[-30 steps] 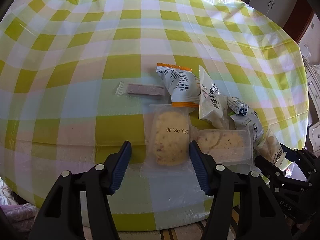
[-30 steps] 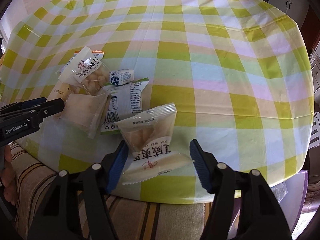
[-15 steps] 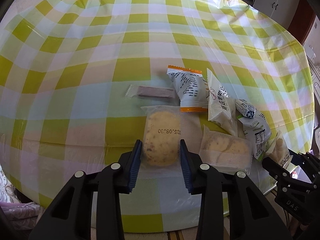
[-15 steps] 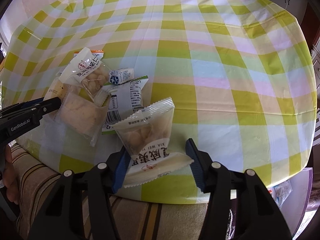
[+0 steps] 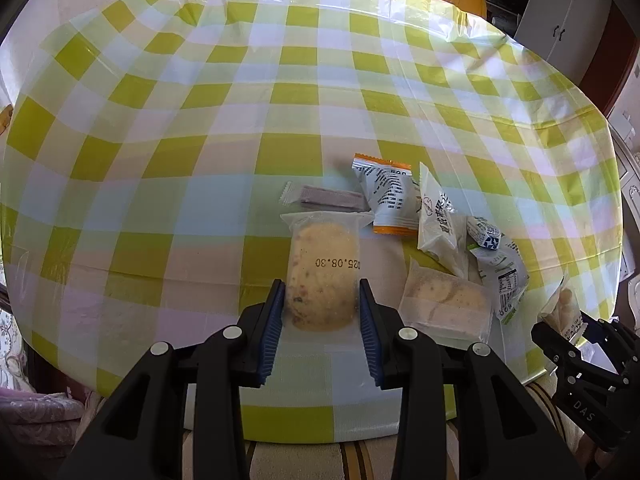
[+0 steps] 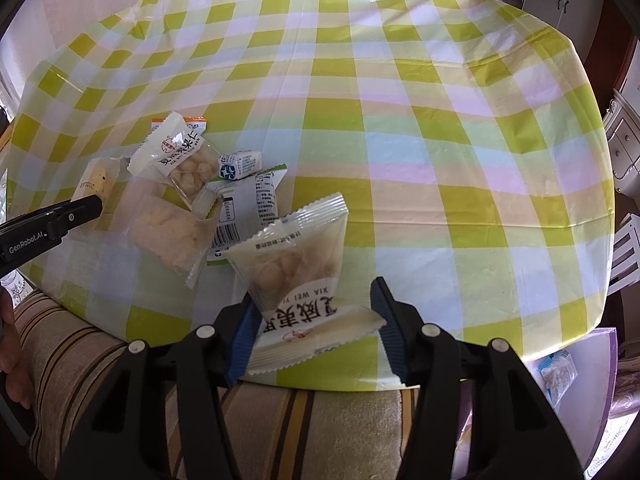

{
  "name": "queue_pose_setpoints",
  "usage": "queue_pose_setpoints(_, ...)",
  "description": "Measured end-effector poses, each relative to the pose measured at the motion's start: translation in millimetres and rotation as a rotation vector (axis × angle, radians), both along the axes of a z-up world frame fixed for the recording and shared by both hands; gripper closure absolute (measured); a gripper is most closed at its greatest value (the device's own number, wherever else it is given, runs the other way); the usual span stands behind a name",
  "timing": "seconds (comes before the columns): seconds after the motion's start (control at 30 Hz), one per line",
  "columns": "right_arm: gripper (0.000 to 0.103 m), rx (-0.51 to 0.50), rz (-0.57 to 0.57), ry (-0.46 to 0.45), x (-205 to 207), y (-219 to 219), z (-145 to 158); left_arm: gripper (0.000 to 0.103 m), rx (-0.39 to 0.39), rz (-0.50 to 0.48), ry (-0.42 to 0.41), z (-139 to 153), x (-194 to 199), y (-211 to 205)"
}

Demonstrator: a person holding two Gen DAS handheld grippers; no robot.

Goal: Organize snacks
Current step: 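Carry the bread bag over the white box with the left tool while the right tool carries the white packet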

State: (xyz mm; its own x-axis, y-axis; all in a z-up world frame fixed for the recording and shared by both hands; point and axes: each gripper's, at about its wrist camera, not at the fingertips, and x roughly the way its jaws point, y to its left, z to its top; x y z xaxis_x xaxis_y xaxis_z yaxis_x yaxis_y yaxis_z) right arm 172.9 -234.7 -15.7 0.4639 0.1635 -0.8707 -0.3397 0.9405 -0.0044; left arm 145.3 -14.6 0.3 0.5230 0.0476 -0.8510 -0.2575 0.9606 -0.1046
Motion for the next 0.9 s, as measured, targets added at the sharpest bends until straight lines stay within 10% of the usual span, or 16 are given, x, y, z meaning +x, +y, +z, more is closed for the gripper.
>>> queue_pose_setpoints(0.9, 0.049, 0.034, -0.143, -0.033, -31, -84, 32, 0.068, -0.078, -0.337, -0.033, 34, -25, -136)
